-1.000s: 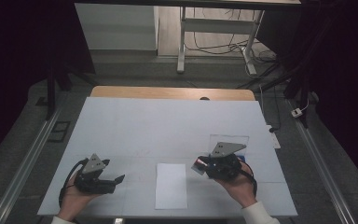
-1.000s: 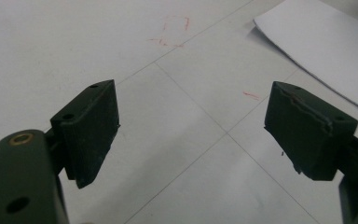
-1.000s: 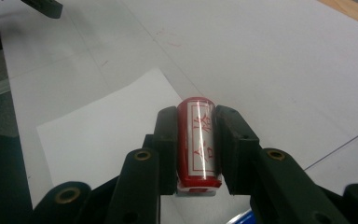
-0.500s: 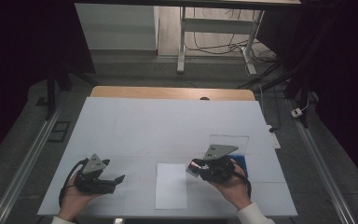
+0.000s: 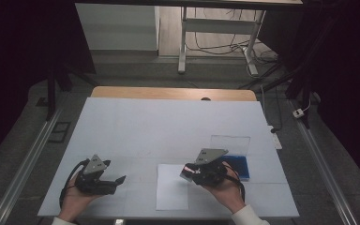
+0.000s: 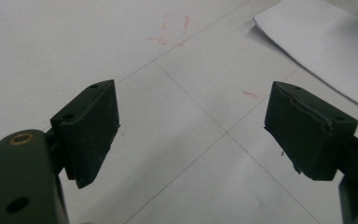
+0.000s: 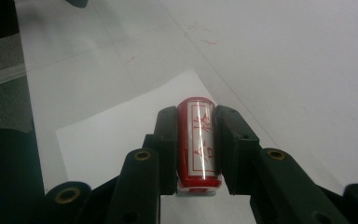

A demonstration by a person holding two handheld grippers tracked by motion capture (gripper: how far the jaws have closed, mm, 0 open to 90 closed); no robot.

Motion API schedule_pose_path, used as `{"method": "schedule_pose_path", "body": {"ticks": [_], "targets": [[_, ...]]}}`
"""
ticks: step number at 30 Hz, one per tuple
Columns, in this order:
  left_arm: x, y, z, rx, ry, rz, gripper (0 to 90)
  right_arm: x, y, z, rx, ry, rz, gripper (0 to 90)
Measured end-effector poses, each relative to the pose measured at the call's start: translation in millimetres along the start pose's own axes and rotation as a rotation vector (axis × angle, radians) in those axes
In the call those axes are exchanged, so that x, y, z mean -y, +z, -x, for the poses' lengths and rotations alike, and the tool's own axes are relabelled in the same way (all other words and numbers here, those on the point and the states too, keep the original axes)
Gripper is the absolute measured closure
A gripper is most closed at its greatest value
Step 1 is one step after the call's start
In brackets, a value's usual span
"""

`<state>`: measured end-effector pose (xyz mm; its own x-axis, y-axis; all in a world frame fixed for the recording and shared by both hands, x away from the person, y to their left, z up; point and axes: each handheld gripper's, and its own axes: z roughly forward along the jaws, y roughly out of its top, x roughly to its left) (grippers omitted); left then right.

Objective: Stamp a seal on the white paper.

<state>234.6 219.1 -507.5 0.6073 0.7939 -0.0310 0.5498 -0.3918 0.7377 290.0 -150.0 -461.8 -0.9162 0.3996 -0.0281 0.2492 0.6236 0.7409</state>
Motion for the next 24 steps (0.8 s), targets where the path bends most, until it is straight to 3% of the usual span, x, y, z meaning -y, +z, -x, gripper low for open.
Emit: {"method": "schedule_pose_path", "body": {"ticks": [9,24], "targets": [[0.1,0.1,-0.1,0.0,-0.002,0.001,18.0,-8.0,17.1,-12.0,-0.036,-0.032,-0.02,70.1],[0.2,-0.7,-0.4,0.005,-0.002,0.004,18.0,-8.2,40.9,-21.0,-0.052,-0.066,-0.073,70.2]]}}
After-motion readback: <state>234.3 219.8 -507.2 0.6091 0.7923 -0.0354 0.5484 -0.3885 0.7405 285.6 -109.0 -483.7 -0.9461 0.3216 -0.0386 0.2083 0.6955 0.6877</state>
